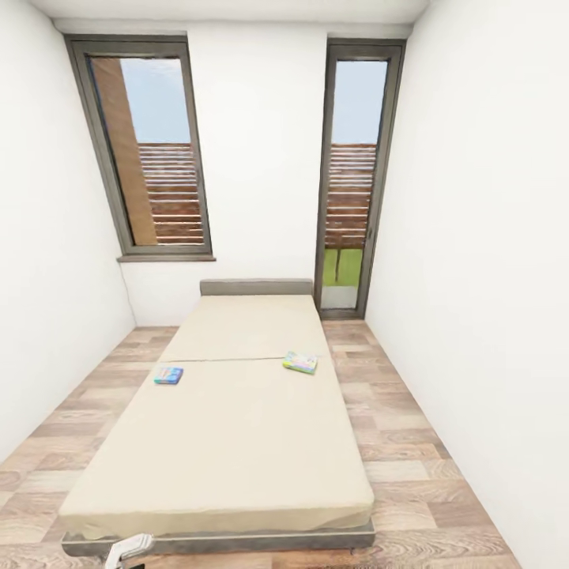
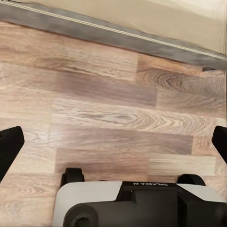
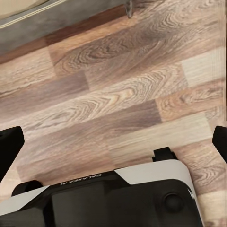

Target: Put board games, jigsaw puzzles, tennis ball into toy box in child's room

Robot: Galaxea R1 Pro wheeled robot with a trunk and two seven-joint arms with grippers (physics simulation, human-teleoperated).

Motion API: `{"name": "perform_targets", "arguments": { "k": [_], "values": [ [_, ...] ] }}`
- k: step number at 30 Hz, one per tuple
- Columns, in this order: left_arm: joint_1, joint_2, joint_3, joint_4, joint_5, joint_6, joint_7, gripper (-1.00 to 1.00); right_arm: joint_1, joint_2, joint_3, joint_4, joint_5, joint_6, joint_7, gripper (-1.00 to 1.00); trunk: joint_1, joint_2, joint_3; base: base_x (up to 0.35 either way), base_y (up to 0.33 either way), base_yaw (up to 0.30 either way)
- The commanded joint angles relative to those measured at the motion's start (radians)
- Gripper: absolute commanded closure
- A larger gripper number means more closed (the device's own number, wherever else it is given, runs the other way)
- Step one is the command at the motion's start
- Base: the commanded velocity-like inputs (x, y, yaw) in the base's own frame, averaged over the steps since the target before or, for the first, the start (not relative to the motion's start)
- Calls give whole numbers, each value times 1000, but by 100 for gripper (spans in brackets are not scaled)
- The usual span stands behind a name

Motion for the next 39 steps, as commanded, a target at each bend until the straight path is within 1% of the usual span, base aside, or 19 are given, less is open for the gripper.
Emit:
{"name": "perform_targets", "arguments": {
  "k": [1, 4, 10, 18, 28, 34, 39],
  "values": [
    [0, 0, 8, -2, -3, 7, -5, -100, 0, 2, -6, -2, -2, 5, 0, -100, -3, 6, 2, 0, 0, -274],
    [1, -1, 7, 2, -4, 1, -6, -100, 0, 2, -6, -2, -2, 4, -1, -100, -15, 27, 11, 0, 0, -274],
    [2, -20, 5, 6, -5, -4, -2, -100, 0, 4, -5, -2, -1, 3, -2, -100, -15, 27, 11, 0, 0, -274],
    [2, -29, 3, 7, -7, -5, -2, -100, 0, 5, -5, -2, -1, 2, -2, -100, -15, 27, 11, 0, 0, -274],
    [3, -32, 3, 7, -6, -20, -1, -100, 0, 6, -5, -4, 0, 0, -2, -100, -15, 27, 11, 0, 0, -251],
    [4, -33, 3, 7, -4, -26, 2, -100, 0, 7, -5, -6, 0, -16, -3, -100, -15, 27, 11, 0, 0, -203],
    [3, -41, 3, 7, -5, -28, 4, -100, 0, 8, -5, -7, 1, -19, -7, -100, -15, 27, 10, 0, 0, -138]
  ]
}}
